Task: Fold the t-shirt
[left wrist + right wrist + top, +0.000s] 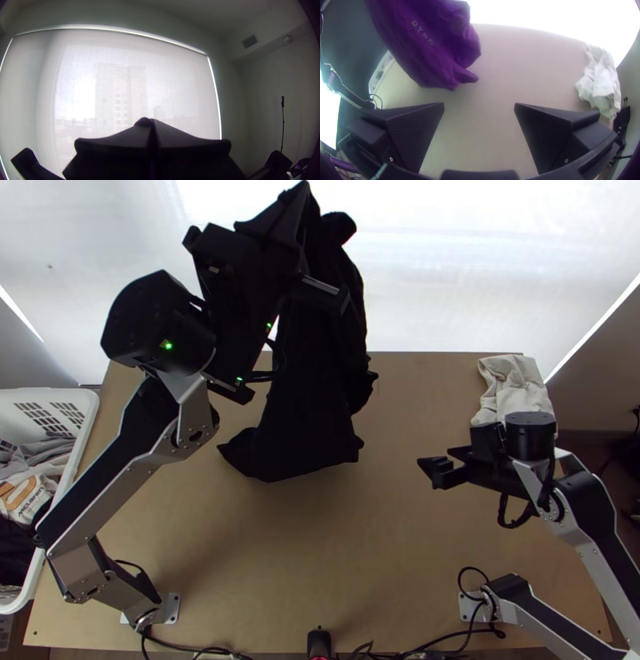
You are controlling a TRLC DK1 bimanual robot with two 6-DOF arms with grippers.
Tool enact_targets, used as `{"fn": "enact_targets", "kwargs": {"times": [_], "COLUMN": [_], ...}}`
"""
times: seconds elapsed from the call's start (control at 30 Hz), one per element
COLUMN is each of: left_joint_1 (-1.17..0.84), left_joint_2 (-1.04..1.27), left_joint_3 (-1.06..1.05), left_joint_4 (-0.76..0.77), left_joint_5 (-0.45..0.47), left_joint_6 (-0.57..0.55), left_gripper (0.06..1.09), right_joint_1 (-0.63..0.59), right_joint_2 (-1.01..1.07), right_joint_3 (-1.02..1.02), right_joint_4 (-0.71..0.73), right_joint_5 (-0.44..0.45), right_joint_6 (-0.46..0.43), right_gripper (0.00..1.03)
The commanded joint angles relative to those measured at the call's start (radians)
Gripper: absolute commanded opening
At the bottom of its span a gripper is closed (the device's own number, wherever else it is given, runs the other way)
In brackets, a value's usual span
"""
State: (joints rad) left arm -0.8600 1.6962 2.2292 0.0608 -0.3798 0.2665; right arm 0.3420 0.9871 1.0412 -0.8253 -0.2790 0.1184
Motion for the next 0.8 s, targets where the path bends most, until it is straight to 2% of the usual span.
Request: {"fn": "enact_targets", "kwargs": {"times": [0.0, 0.2, 0.4, 0.53, 0.67, 0.7, 0.77], "left_joint_1": [-0.03, -0.03, -0.031, -0.031, -0.033, -0.034, -0.037], "left_joint_2": [0.023, 0.028, 0.036, 0.045, 0.054, 0.056, 0.057], "left_joint_3": [0.007, 0.007, 0.007, 0.007, 0.009, 0.009, 0.009], "left_joint_4": [0.014, 0.014, 0.016, 0.024, 0.028, 0.03, 0.031], "left_joint_5": [-0.013, -0.036, -0.041, -0.045, -0.045, -0.045, -0.045], "left_joint_6": [0.073, 0.105, 0.122, 0.123, 0.125, 0.128, 0.135], "left_gripper": [0.09, 0.09, 0.09, 0.09, 0.09, 0.09, 0.09], "right_joint_1": [0.146, 0.169, 0.164, 0.166, 0.15, 0.144, 0.14], "right_joint_2": [0.265, 0.473, 0.542, 0.561, 0.614, 0.628, 0.64], "right_joint_3": [0.114, 0.226, 0.281, 0.301, 0.335, 0.345, 0.353], "right_joint_4": [0.198, 0.334, 0.368, 0.368, 0.37, 0.37, 0.391], "right_joint_5": [-0.02, -0.014, -0.002, 0.0, 0.011, 0.012, 0.014], "right_joint_6": [-0.04, -0.037, -0.046, -0.1, -0.132, -0.135, -0.145], "right_gripper": [0.98, 0.98, 0.98, 0.88, 0.86, 0.74, 0.41]}}
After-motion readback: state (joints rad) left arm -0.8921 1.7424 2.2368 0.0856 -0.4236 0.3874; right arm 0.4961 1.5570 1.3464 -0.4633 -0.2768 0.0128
